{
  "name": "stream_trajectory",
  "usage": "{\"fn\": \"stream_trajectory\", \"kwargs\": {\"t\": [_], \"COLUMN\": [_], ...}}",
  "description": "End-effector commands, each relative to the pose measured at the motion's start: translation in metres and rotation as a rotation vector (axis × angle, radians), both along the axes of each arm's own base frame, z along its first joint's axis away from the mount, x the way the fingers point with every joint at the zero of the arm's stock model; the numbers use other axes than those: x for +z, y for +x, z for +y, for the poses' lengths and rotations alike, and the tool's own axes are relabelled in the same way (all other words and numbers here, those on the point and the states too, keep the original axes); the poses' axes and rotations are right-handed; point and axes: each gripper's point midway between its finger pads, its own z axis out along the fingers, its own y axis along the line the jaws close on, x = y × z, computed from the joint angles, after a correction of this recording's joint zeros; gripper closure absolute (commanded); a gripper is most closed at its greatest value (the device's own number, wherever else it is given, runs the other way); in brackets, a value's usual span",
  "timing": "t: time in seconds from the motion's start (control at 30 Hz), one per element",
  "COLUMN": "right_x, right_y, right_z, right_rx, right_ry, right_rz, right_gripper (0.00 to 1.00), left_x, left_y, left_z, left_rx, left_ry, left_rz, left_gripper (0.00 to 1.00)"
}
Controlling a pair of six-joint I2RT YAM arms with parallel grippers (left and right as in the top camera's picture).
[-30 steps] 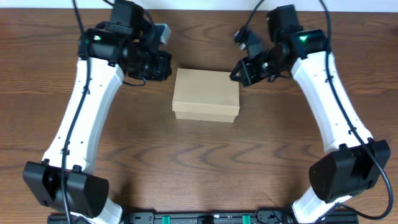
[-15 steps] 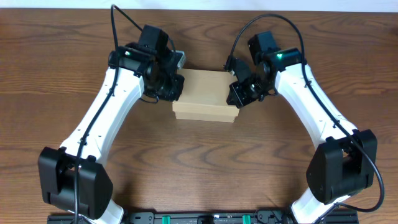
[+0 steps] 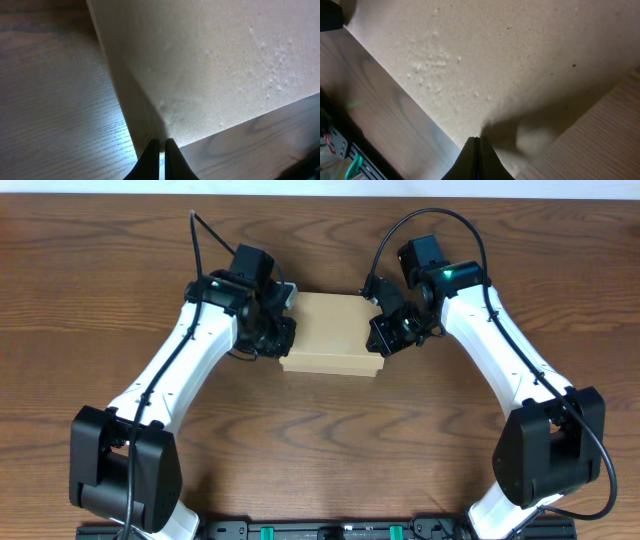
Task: Pack container
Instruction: 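Press both grippers on the lid's sides to seat it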
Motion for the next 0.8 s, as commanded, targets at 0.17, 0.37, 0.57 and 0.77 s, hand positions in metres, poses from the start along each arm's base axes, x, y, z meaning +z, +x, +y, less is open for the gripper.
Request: {"fn": "stream_trajectory", "kwargs": {"t": [0.17, 0.37, 0.57, 0.77], "right_x": [0.007, 0.034, 0.011, -0.02], "right_y": [-0.004, -0.006, -0.01, -0.017], "right_z": [-0.001, -0.009, -0.007, -0.016], "right_rx": [-0.012, -0.02, -0.011, -0.043], "right_ry": [-0.003, -0.039, -0.104, -0.145], "right_rz": [-0.007, -0.1, -0.083, -0.046], "right_gripper": [0.99, 0.99, 0.98, 0.99], "left_x": [-0.005, 0.022, 0.033, 0.036], "left_y": [-0.006, -0.001, 0.001, -0.007], "left_z": [0.001, 0.006, 0.014, 0.017], "left_rx": [0.022, 0.032, 0.046, 0.044], "left_ry": [0.018, 0.035, 0.063, 0.071], "left_rz": [0.035, -0.03, -0.079, -0.059], "left_gripper": [0.94, 0.94, 0.94, 0.94]}}
